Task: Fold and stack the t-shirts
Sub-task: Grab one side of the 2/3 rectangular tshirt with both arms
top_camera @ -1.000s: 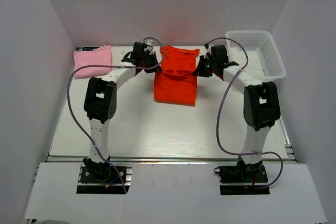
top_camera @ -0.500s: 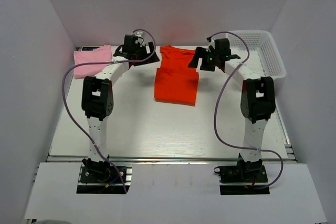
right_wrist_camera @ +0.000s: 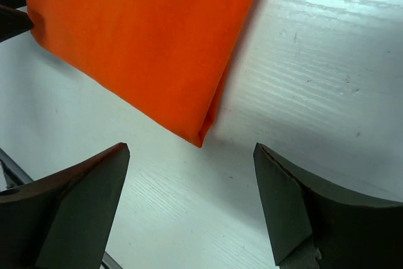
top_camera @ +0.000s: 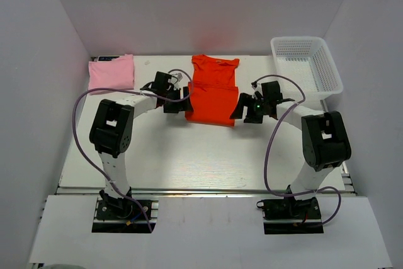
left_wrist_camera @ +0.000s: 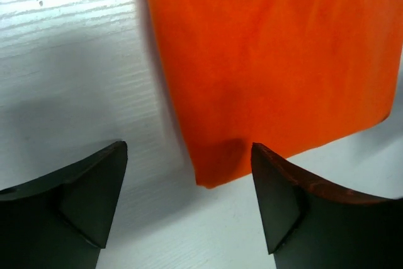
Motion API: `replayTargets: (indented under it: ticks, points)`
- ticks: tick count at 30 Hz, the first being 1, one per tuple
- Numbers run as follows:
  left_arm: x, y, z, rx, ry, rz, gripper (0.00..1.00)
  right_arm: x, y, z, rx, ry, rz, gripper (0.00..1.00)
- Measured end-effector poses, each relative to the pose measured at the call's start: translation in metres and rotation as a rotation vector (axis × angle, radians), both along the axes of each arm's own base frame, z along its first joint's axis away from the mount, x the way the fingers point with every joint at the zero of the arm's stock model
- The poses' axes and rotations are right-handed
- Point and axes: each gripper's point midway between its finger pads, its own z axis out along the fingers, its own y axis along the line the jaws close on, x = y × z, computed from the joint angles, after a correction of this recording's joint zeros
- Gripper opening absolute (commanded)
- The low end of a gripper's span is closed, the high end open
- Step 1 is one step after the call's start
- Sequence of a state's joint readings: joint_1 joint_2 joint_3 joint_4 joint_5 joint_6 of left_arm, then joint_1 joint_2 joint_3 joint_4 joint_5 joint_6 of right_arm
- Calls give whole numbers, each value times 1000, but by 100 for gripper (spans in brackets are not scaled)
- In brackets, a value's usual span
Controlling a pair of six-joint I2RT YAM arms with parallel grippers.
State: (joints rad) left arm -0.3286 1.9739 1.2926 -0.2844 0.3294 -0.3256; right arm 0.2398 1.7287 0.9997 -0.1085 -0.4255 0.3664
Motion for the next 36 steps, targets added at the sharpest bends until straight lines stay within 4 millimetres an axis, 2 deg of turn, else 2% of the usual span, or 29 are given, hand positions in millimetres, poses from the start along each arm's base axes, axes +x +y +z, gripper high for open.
replayTargets:
  ticks: [2, 3, 9, 12, 16, 17, 18, 19, 22, 25, 27, 30, 33, 36]
  points:
    - [0, -3, 1, 0, -11, -9, 80, -4, 2, -6, 10, 25, -2, 83]
    - [-1, -4, -1, 1, -10, -14, 74, -4, 4, -7, 20, 31, 1, 79]
    - [-12, -16, -9, 9, 1, -48, 50, -2, 14, -22, 68, 64, 10, 66]
    - [-15, -23, -13, 6, -1, -68, 38, -2, 20, -24, 94, 72, 17, 62]
    - [-18, -29, -16, 6, 0, -82, 24, -3, 28, -29, 109, 78, 34, 34]
    - [-19, -28, -18, 7, 1, -82, 14, -5, 29, -32, 111, 89, 36, 19]
    - [-20, -28, -18, 6, 1, -81, 9, -6, 30, -34, 111, 95, 38, 8]
    - [-20, -28, -19, 4, 0, -80, 0, -7, 32, -36, 113, 101, 40, 0]
    - [-25, -26, -18, 0, -5, -81, 0, -8, 34, -37, 107, 95, 39, 0]
    - [-41, -23, -17, -11, 12, -94, 0, -17, 33, -35, 100, 91, 46, 0]
    - [-59, -20, -15, -19, 35, -107, 0, -28, 31, -24, 100, 78, 58, 0]
    - [-92, -16, -1, -44, 66, -130, 0, -48, 29, 7, 115, 31, 83, 0]
    - [-124, -16, 28, -98, 66, -163, 0, -71, 27, 44, 145, -38, 116, 0]
    - [-151, -21, 67, -170, 40, -213, 0, -97, 25, 78, 180, -89, 169, 0]
